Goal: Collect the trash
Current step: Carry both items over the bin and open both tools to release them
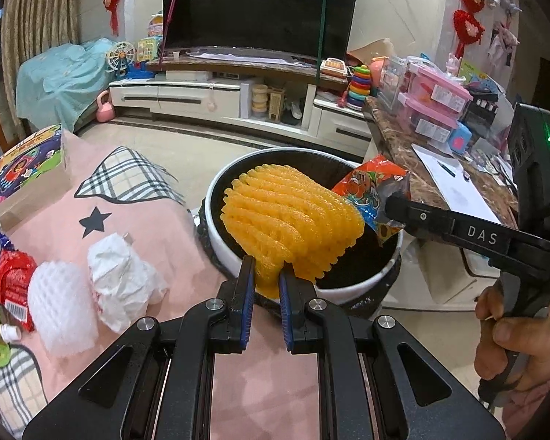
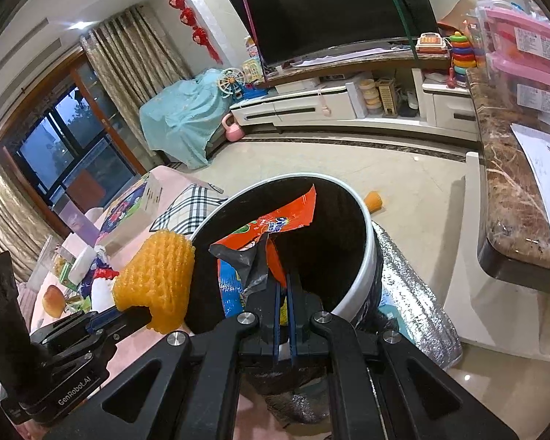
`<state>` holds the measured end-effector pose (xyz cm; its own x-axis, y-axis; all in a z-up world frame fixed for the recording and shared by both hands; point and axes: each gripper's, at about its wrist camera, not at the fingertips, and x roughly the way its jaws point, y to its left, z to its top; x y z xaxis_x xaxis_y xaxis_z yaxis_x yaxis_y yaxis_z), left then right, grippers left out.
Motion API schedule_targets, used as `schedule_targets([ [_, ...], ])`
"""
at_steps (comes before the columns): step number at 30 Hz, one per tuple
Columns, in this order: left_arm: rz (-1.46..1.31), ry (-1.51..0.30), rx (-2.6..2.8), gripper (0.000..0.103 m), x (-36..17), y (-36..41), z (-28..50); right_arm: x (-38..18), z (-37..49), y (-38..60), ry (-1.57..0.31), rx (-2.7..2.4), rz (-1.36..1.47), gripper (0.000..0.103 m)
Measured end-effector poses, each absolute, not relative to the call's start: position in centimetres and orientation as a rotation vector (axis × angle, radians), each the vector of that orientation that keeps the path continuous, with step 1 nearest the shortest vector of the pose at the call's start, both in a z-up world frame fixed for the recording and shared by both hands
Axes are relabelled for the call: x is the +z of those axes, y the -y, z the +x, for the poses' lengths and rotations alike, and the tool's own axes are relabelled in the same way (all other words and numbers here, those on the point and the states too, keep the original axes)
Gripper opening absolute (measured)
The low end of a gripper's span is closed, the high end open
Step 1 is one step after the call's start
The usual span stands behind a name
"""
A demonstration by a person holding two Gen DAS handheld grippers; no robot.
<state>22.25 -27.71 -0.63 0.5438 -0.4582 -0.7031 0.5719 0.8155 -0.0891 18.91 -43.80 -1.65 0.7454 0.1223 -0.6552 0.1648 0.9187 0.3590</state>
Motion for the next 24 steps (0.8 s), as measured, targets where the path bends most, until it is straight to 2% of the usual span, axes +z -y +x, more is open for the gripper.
schedule_targets([
  [10,0.157,-0.807,-0.6,0.014,-0.8,28.6,23.6,-1.9,20.4,44.4,-0.756,-0.036,0.407,0.003],
  [11,0.152,-0.81,-0.602,0.018,-0.8,28.6,23.7,-1.9,20.6,44.5,-0.758,-0.038,0.405,0.004],
  [12,0.149,-0.812,-0.602,0.02,-0.8,28.6,23.8,-2.0,20.7,44.5,-0.762,-0.038,0.403,0.009],
  [16,0.14,-0.813,-0.59,0.042,-0.8,28.5,24.0,-2.0,21.1,44.5,-0.775,-0.05,0.394,0.009],
  [19,0.129,-0.812,-0.583,0.049,-0.8,28.2,23.9,-1.9,21.0,44.7,-0.773,-0.057,0.396,0.013],
  [20,0.124,-0.814,-0.582,0.051,-0.8,28.0,23.9,-1.9,21.0,44.7,-0.771,-0.058,0.397,0.019],
  [21,0.119,-0.815,-0.581,0.051,-0.8,28.0,23.8,-2.0,20.8,44.7,-0.769,-0.062,0.4,0.03],
  [22,0.116,-0.815,-0.579,0.052,-0.8,27.8,23.8,-2.0,20.7,44.7,-0.766,-0.063,0.404,0.037],
  [23,0.111,-0.815,-0.577,0.052,-0.8,27.6,23.6,-2.0,20.5,44.6,-0.76,-0.063,0.409,0.051],
  [24,0.107,-0.815,-0.577,0.053,-0.8,27.5,23.4,-2.0,20.5,44.7,-0.756,-0.064,0.411,0.053],
])
